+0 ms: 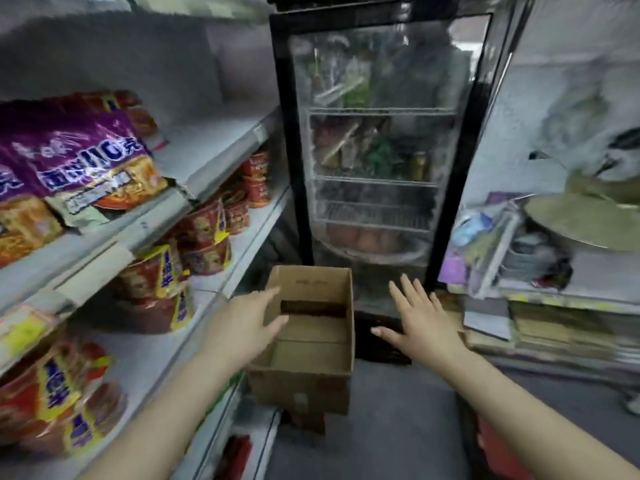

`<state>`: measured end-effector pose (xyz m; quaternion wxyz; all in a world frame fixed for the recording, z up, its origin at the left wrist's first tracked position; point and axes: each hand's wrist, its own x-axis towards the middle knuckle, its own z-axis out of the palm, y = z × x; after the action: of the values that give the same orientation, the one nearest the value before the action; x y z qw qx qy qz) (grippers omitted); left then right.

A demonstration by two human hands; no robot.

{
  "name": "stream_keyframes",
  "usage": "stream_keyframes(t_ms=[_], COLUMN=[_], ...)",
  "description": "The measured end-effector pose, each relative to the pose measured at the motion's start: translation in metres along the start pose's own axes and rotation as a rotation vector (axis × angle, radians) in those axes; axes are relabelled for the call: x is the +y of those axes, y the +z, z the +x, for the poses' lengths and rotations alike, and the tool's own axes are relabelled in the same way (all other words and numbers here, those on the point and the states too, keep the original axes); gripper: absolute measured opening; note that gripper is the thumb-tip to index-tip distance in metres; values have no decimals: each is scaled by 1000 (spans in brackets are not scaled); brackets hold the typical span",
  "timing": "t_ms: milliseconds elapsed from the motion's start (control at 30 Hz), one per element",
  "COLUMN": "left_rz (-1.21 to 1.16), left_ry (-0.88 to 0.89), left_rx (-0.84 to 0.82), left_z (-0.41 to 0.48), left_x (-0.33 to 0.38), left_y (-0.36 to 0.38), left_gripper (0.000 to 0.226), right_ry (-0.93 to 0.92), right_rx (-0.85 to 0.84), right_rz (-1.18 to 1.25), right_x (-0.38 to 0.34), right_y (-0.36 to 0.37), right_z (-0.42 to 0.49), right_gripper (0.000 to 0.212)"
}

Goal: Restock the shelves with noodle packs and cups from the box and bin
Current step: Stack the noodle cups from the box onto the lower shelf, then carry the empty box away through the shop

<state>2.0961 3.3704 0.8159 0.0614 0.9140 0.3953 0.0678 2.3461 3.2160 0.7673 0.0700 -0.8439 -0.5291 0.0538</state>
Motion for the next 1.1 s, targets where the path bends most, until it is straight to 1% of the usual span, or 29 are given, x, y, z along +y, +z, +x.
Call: stream_keyframes(t_ms=[100, 200, 300, 400, 433, 533, 667, 767, 800, 833, 933, 967, 1000, 1100], left_rz=[-63, -78, -69, -142, -178, -253, -362, -400, -415, -428, -467, -471, -470, -461], left_ry=[-51, -111, -186, -267, -301, -412, -530, -627, -659, -688, -754, -784, -815, -879], left_rx=[-116, -183, -238, -339, -380, -444, -506, -541, -553, -569, -600, -594, -582, -547], left_z=[44, 86, 131, 175, 185, 216, 244, 251, 252, 253, 254, 254, 254, 257], left_x=[-13, -35, -67, -103, -113, -138, -164, -178, -183, -187, -199, -202, -203, -207], left_y=[41, 76, 111, 147, 158, 190, 236, 269, 280, 291, 322, 329, 335, 352], left_gripper=[63, 62, 61, 56, 54, 53, 54, 54, 55, 55, 43, 39, 35, 31], right_ry=[91, 136, 222, 340, 377, 456, 563, 704, 752, 783, 784, 788, 787, 779], right_rx=[-93, -178, -289, -384, -424, -495, -562, -610, -628, -650, -706, -704, -689, -643], right_rz=[63, 141, 348, 501, 539, 634, 649, 693, 707, 716, 712, 694, 676, 639], right_x=[25, 33, 29, 23, 20, 18, 24, 30, 31, 33, 36, 36, 36, 41], right_y=[27, 52, 80, 111, 120, 147, 191, 225, 236, 247, 277, 285, 291, 308], right_z=[19, 59, 119, 181, 195, 237, 274, 292, 297, 302, 317, 322, 324, 330], right_gripper=[94, 93, 93, 93, 91, 74, 85, 90, 87, 80, 40, 32, 29, 32])
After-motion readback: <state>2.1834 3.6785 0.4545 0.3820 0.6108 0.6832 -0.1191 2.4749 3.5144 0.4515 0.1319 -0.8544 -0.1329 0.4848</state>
